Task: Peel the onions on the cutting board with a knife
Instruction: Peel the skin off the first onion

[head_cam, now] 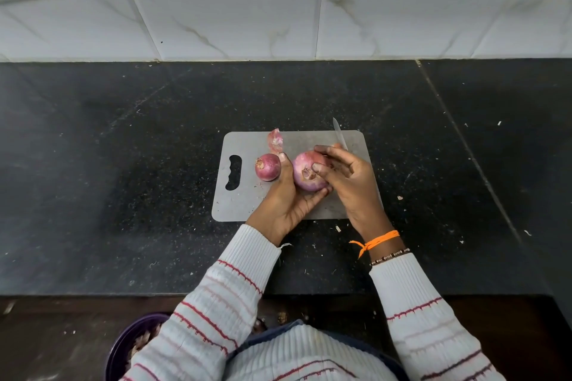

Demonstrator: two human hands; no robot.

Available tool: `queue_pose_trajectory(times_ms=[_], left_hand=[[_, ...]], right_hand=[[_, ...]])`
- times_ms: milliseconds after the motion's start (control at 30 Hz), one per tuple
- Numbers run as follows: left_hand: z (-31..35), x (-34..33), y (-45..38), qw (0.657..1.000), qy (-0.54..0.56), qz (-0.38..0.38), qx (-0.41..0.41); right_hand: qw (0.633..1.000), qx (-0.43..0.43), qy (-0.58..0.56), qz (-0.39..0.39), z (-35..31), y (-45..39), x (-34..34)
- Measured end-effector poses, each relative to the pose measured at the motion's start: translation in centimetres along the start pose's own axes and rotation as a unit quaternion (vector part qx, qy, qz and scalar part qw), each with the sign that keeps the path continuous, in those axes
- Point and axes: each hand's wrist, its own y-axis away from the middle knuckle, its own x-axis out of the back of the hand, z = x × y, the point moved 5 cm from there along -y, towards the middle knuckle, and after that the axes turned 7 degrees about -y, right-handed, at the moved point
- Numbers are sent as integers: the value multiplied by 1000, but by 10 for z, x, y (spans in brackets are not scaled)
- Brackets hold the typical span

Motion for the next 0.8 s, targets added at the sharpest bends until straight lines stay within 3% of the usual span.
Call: queue_pose_trajectory(times_ms=[300,567,700,800], left_hand=[[5,-4,-1,992,-109,-46,-42],[2,-4,1,988,-137,-62,-22],[8,0,-2,992,-103,-69,-23],[12,3,-2,995,-74,-68,-24]], right_hand=[[996,49,35,60,-14,-2,2],[987,25,-1,161,-6,-8,17],[980,30,87,175,0,-6,28],[978,11,153,140,7,-7,29]])
